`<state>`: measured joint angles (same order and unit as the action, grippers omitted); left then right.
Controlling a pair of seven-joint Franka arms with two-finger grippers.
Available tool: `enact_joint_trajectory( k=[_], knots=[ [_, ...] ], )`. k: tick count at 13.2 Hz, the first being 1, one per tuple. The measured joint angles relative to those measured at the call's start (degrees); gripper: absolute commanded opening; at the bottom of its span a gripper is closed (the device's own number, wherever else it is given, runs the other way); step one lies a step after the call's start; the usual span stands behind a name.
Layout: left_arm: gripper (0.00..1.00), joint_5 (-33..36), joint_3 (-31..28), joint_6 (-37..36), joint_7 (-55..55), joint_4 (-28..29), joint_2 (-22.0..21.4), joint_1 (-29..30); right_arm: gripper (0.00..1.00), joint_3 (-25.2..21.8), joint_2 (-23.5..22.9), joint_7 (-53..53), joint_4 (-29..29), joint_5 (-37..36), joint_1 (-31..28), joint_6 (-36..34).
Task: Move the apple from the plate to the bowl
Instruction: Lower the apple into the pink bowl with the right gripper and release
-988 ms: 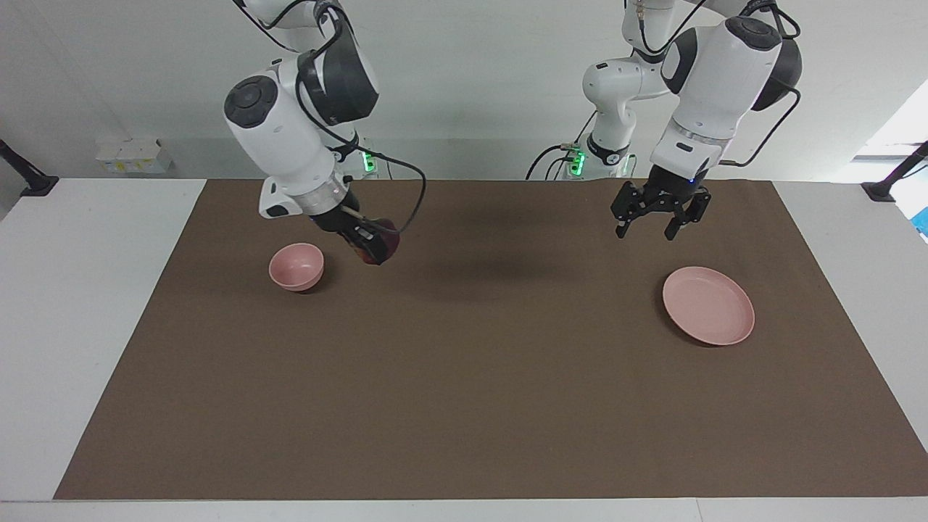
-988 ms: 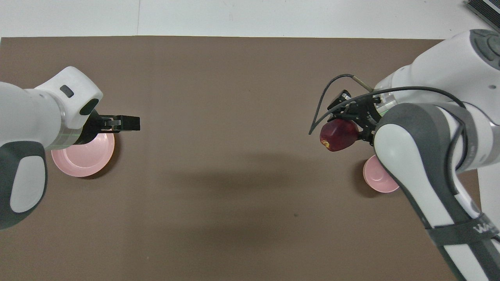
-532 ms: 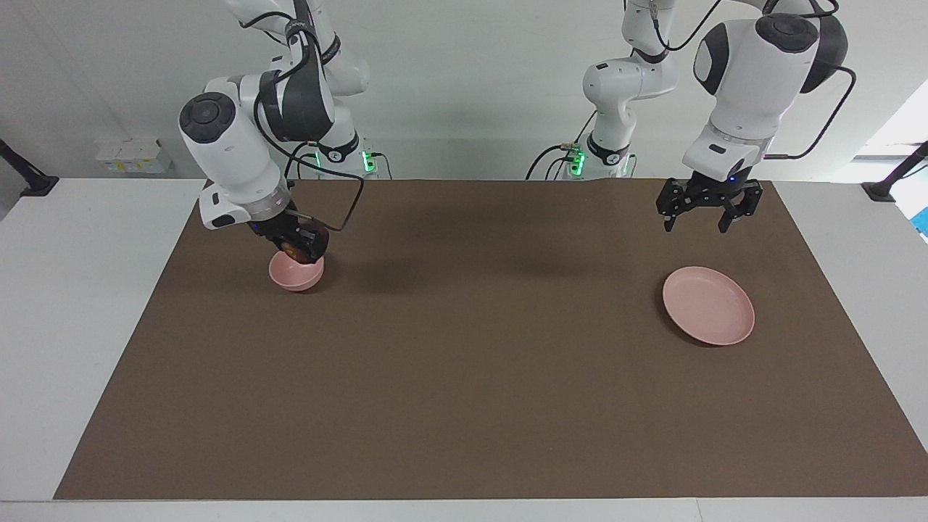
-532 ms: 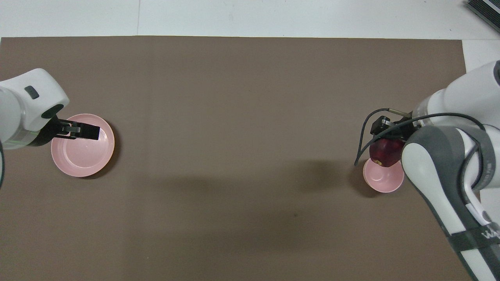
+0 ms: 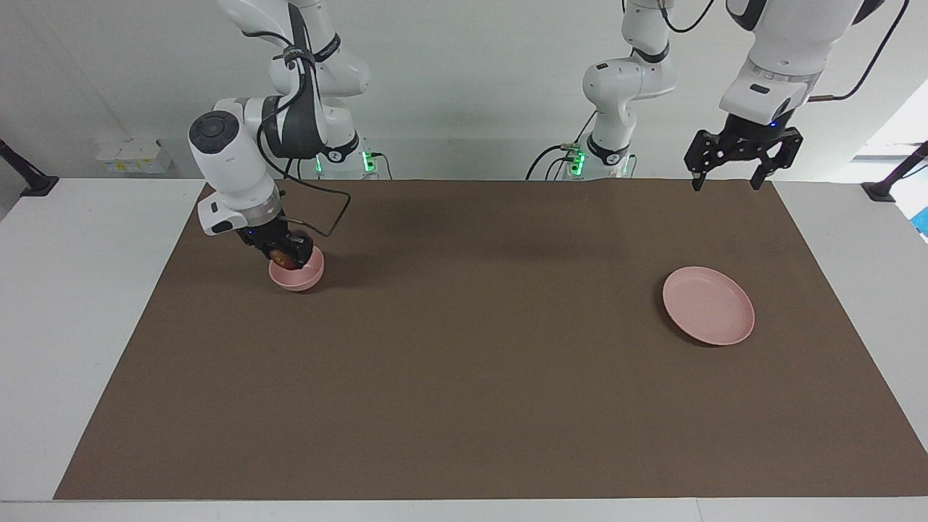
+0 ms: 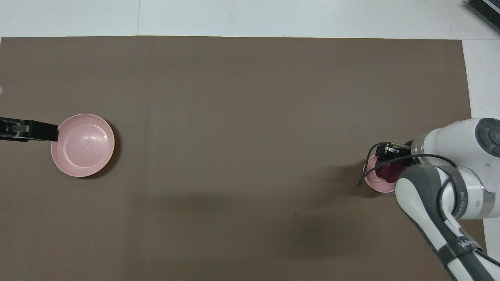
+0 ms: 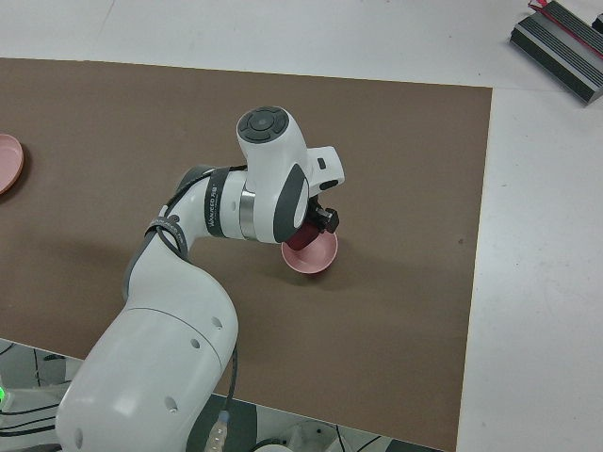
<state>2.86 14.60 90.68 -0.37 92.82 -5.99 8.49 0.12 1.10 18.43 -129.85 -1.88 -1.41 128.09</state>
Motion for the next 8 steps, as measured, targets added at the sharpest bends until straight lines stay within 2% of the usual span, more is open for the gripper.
enact_joint_trajectory(
  k=[1,2,3,6,8],
  knots=[
    [1.0,0.0,-0.1,-0.2,0.0,0.0,0.1,0.0,0.12,0.0,-0.2,0.0,-1.9,0.0,0.0,2.5],
    [1.0,-0.5,-0.3,-0.3,-0.1,0.0,0.1,0.0,0.85,0.0,-0.7,0.0,-3.2,0.0,-0.1,4.1],
    [1.0,-2.0,-0.9,-0.4,-0.3,0.0,0.1,0.0,1.0,0.0,-1.1,-0.1,-3.9,-0.1,-0.5,4.9],
    [1.0,-4.8,-4.2,-1.2,-0.3,0.0,0.2,0.2,1.0,0.0,-1.1,-2.0,-3.0,-0.1,-0.9,4.5],
    [1.0,-4.8,-4.6,-4.3,-0.3,-1.7,0.3,0.2,1.0,0.1,0.1,-4.4,0.4,-0.2,-0.9,-0.3]
  ],
)
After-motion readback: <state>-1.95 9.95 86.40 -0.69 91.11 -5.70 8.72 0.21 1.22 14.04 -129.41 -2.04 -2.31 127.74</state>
